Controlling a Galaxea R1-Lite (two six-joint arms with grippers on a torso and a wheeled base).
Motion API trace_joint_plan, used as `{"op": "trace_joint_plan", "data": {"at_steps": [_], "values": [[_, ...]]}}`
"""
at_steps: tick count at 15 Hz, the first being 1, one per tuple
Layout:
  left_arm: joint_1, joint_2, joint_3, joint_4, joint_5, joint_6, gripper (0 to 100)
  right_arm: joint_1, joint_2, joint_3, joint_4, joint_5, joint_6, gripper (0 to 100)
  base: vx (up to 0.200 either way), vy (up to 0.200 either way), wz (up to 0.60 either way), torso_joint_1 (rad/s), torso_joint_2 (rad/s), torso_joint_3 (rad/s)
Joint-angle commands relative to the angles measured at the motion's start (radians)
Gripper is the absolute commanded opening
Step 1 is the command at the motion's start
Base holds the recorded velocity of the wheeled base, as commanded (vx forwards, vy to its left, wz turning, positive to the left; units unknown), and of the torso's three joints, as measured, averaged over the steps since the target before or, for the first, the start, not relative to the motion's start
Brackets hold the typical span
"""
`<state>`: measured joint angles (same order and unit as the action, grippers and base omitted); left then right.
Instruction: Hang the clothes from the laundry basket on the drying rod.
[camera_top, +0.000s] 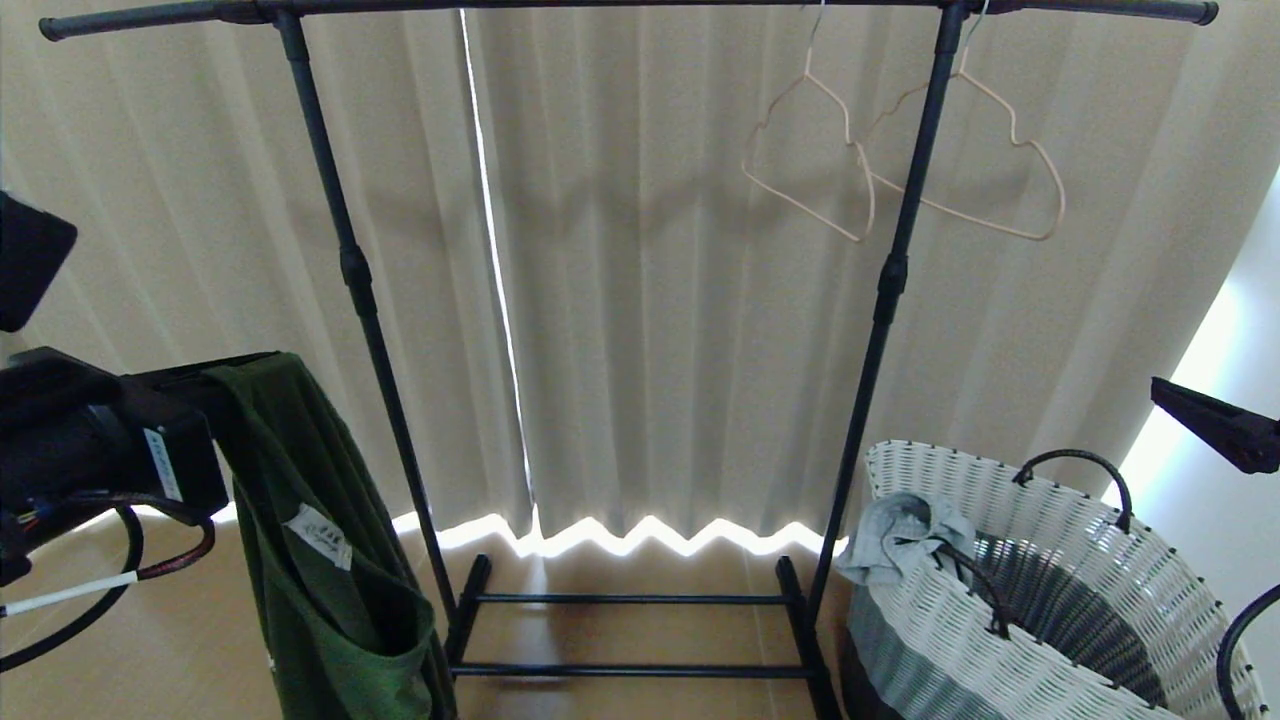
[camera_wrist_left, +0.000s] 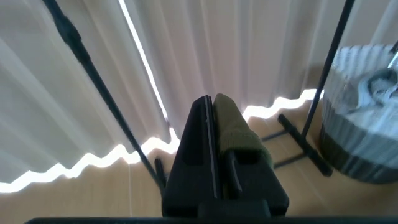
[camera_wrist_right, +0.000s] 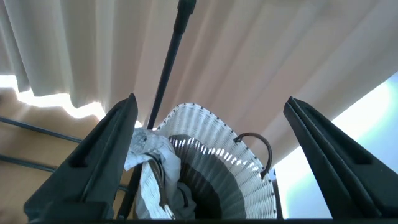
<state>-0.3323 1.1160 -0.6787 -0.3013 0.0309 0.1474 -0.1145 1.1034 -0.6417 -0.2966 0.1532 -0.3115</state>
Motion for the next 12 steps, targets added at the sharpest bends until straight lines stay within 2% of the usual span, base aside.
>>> {"op": "trace_joint_plan", "data": {"at_steps": [1,12], "values": [[-0.002,-0.002,-0.01,0.001,0.0,0.001,0,-0.004,0.0,-0.001,-0.001,0.0,0.0,100,0.0,0.0,0.0,0.0,0.0,0.0],[-0.004,-0.027,-0.001,0.001,-0.009,0.012,0,-0.004,-0.007,0.004,-0.001,0.003,0.0,100,0.0,0.0,0.0,0.002,-0.01,-0.011]]}}
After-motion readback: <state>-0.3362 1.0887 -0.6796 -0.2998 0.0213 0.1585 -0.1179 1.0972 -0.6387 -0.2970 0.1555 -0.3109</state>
